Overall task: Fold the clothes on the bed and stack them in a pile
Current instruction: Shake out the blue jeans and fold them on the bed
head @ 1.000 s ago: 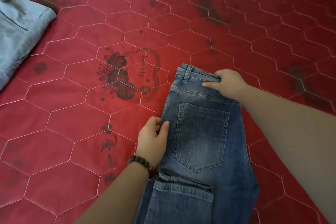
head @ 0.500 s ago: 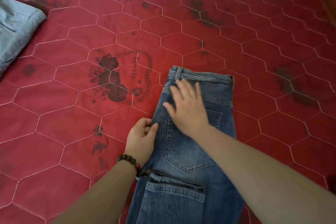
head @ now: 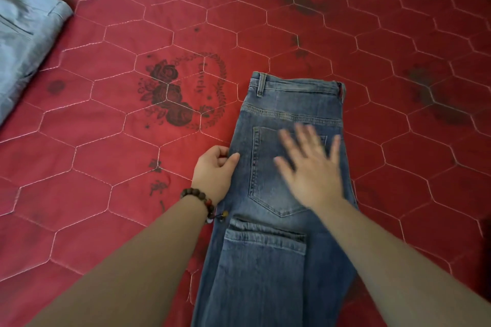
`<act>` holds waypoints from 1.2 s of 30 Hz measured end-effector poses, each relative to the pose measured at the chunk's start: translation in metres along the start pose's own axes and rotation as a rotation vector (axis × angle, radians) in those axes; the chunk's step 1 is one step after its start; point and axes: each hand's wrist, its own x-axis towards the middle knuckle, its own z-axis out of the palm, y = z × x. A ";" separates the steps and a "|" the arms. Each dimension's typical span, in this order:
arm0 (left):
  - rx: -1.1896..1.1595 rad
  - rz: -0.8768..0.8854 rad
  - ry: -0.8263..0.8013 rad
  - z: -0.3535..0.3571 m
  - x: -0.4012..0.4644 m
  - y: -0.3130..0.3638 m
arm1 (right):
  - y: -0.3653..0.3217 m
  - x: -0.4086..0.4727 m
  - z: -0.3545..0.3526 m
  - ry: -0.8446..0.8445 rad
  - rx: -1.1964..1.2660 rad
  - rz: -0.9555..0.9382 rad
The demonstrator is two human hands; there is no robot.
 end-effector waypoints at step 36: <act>0.770 0.715 0.158 -0.016 -0.142 -0.048 | -0.021 -0.167 -0.010 0.396 0.360 0.289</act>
